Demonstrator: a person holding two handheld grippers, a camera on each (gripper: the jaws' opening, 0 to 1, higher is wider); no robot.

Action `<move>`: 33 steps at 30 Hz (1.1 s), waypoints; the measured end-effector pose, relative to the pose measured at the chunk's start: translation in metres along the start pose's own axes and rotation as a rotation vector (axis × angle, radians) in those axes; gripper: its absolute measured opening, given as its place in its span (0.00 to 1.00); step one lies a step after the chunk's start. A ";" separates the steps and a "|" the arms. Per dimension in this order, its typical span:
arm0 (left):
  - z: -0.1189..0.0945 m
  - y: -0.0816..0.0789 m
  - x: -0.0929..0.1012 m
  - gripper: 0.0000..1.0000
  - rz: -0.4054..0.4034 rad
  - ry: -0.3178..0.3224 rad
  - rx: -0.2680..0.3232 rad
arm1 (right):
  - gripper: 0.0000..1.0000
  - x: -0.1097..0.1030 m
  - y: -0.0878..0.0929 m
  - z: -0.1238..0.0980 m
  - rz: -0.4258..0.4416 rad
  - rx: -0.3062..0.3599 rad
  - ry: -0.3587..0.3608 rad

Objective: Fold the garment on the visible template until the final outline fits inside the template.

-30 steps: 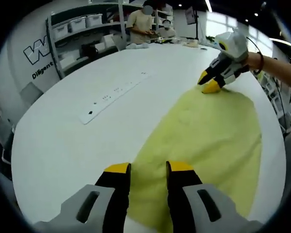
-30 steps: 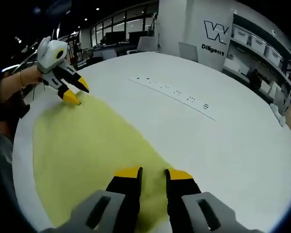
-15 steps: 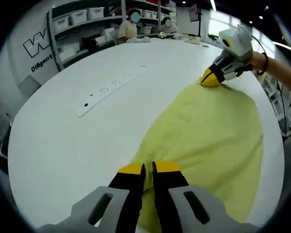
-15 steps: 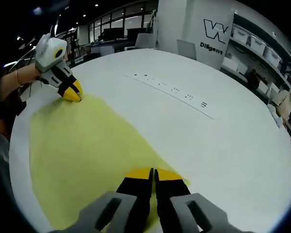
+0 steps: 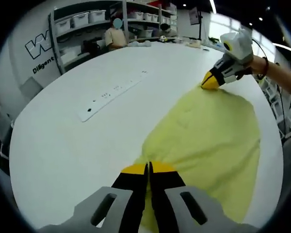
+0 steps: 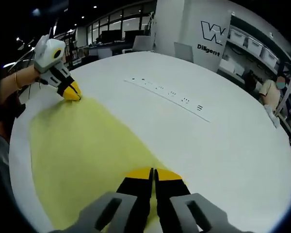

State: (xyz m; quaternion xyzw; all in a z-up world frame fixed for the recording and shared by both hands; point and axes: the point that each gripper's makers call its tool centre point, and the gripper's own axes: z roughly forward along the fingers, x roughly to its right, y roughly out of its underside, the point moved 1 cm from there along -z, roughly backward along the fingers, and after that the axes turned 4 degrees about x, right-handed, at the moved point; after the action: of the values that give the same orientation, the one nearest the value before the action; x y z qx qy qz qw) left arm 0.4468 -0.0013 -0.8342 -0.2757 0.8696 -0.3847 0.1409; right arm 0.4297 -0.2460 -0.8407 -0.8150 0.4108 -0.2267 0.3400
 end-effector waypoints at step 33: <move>0.025 0.000 -0.015 0.01 -0.051 -0.132 0.023 | 0.00 0.012 -0.005 0.015 0.101 0.041 0.190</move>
State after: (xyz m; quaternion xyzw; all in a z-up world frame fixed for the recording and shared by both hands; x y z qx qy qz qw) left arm 0.4703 -0.0071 -0.8502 -0.3208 0.8465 -0.3792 0.1915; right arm 0.4489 -0.2475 -0.8460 -0.7610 0.4771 -0.2938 0.3272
